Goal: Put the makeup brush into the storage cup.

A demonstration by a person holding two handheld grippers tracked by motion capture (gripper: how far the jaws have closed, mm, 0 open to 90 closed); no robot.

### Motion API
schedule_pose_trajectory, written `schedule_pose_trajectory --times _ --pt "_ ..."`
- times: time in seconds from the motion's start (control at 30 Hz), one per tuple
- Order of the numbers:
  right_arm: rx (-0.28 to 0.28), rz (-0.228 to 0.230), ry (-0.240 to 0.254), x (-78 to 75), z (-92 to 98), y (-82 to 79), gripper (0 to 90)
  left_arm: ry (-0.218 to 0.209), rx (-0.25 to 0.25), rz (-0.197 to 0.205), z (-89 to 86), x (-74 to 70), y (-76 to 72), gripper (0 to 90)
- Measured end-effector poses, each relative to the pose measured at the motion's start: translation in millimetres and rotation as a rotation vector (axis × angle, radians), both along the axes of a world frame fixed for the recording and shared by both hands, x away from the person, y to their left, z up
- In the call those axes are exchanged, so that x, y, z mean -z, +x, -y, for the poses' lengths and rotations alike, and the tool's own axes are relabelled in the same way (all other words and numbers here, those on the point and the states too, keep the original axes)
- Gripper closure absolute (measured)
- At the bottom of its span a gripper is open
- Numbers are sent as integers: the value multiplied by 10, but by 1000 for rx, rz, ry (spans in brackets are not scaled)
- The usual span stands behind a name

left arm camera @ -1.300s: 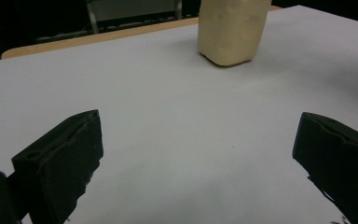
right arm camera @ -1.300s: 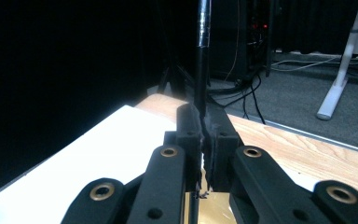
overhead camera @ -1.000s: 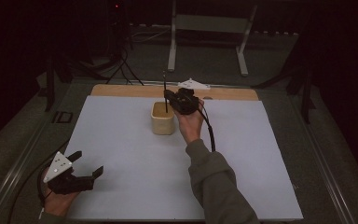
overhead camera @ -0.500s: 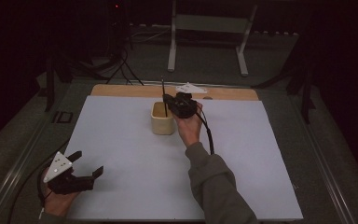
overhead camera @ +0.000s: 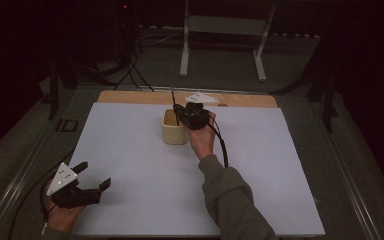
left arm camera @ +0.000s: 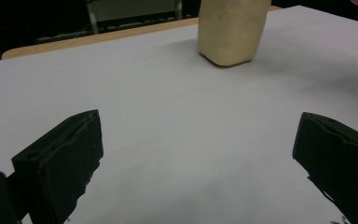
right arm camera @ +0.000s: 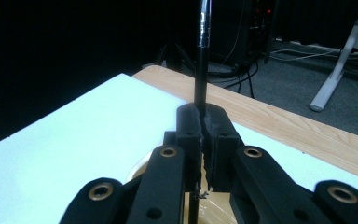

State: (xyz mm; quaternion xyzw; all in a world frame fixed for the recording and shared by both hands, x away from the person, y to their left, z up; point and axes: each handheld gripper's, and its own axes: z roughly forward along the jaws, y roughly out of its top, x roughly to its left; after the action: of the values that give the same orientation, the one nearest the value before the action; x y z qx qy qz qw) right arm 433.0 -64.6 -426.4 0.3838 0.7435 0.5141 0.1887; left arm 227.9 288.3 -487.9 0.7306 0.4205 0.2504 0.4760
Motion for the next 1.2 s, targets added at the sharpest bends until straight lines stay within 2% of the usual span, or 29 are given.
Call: schedule_pose_trajectory --times 0.23,0.27,0.3,0.33,0.37,0.4,0.47,0.53,0.67,1.2 --pt "-11 -9 -7 51 34 -4 839 2 1 -1 -2 1 1 26" --pt "-22 -12 0 58 40 -3 747 3 2 -2 -2 1 2 26" --pt "-48 -16 17 67 50 3 599 3 2 -2 -1 2 2 26" --pt "-62 -22 29 71 52 5 507 3 2 -2 -1 1 1 26" --pt "-72 -25 36 69 52 3 365 2 2 -2 -1 1 1 26" --pt "-71 -27 33 67 50 3 303 3 2 -2 -1 2 2 26" --pt "-94 -33 22 60 54 4 253 4 2 -2 -1 1 2 26" --pt "-90 -30 5 56 55 3 198 4 1 -2 1 1 1 26" --pt "-81 -34 -4 55 69 7 161 4 1 -2 1 1 1 26" --pt "-87 -40 -39 32 88 -3 141 3 1 -2 0 0 1 26"
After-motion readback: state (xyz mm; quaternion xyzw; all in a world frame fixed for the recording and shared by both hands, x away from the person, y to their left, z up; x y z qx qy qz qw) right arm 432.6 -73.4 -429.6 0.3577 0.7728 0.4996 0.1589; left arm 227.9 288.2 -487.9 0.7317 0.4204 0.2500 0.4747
